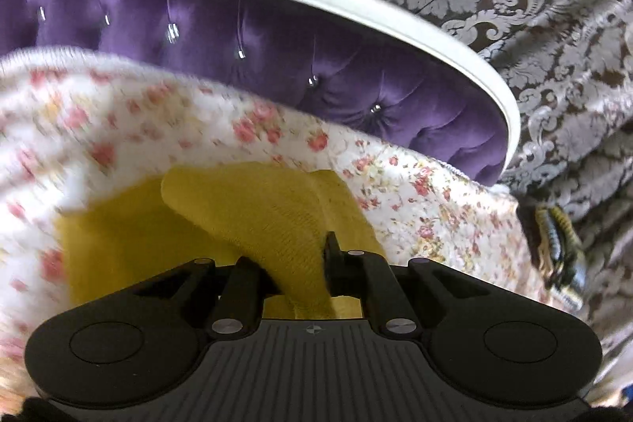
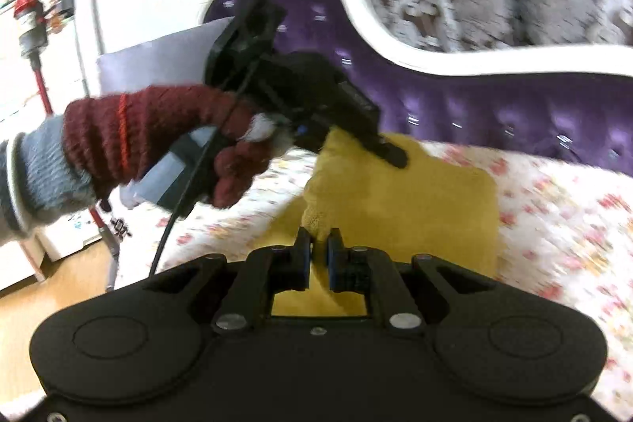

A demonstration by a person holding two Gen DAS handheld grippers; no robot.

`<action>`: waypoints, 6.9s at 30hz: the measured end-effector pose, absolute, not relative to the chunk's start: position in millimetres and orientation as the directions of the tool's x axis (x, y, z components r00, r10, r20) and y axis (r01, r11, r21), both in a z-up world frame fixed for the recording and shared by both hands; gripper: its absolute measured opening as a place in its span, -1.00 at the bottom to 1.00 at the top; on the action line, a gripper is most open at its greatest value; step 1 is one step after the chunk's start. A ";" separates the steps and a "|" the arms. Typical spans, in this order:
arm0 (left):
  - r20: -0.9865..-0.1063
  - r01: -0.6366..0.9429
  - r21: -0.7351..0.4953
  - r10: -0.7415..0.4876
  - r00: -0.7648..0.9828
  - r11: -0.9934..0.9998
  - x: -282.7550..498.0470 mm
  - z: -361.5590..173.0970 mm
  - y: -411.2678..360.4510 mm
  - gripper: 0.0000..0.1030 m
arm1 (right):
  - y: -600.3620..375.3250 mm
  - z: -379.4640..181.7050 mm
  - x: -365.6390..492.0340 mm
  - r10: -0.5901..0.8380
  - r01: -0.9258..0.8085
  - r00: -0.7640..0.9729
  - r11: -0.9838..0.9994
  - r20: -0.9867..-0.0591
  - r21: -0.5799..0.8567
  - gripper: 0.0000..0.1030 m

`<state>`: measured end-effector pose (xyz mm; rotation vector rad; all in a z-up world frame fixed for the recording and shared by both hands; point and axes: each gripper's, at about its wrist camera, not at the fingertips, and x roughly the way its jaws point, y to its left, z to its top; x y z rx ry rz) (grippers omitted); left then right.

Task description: Fold small clothes

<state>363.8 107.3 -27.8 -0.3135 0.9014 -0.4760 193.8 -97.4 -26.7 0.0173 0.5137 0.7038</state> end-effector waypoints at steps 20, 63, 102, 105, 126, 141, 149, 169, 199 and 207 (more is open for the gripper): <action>-0.696 0.037 -0.309 -0.253 0.672 0.950 374.9 -87.8 186.7 0.67 | -4.5 -85.4 174.3 0.652 -0.757 0.484 0.647 -0.584 0.095 -0.12; -0.636 0.136 -0.545 -0.514 0.576 0.827 280.3 -109.5 137.8 0.98 | -124.4 -134.0 384.8 0.802 -0.436 0.459 0.578 -0.381 0.690 1.00; -0.670 0.250 -0.557 -0.607 0.428 0.792 92.9 -84.4 85.6 -0.75 | -192.4 -93.0 167.0 0.638 -0.289 0.463 0.765 -0.615 0.576 -0.12; -0.737 0.275 -0.423 -0.504 0.450 0.864 96.4 -89.1 84.7 -0.62 | -191.5 -90.1 164.3 0.567 -0.278 0.523 0.819 -0.636 0.502 0.11; -0.635 0.289 0.051 -0.192 0.748 0.956 89.0 -20.9 93.0 -0.14 | -179.9 -64.4 130.6 0.359 -0.281 0.759 0.933 -0.543 0.225 0.37; -0.685 0.336 -0.009 -0.251 0.684 0.942 179.9 -97.9 59.3 0.17 | -153.9 -106.1 154.5 0.261 -0.286 0.725 0.956 -0.637 0.066 0.38; -0.672 0.333 -0.061 -0.285 0.684 0.941 178.5 -100.0 65.6 0.17 | -172.5 -66.2 186.8 0.497 -0.459 0.660 0.861 -0.564 0.221 0.38; -0.695 0.312 -0.064 -0.266 0.668 0.948 189.7 -98.6 62.8 0.19 | -105.8 -103.8 219.0 0.383 -0.623 0.605 0.774 -0.698 -0.115 -0.63; -0.783 0.179 -0.068 -0.164 0.601 0.981 90.8 -86.7 99.4 0.68 | -141.7 -84.5 63.0 0.277 -0.396 0.688 0.918 -0.670 -0.028 0.89; -0.685 0.063 0.011 -0.038 0.728 0.998 51.9 -3.5 78.0 0.66 | -151.4 -13.4 24.1 0.342 -0.349 0.806 0.934 -0.483 0.079 0.98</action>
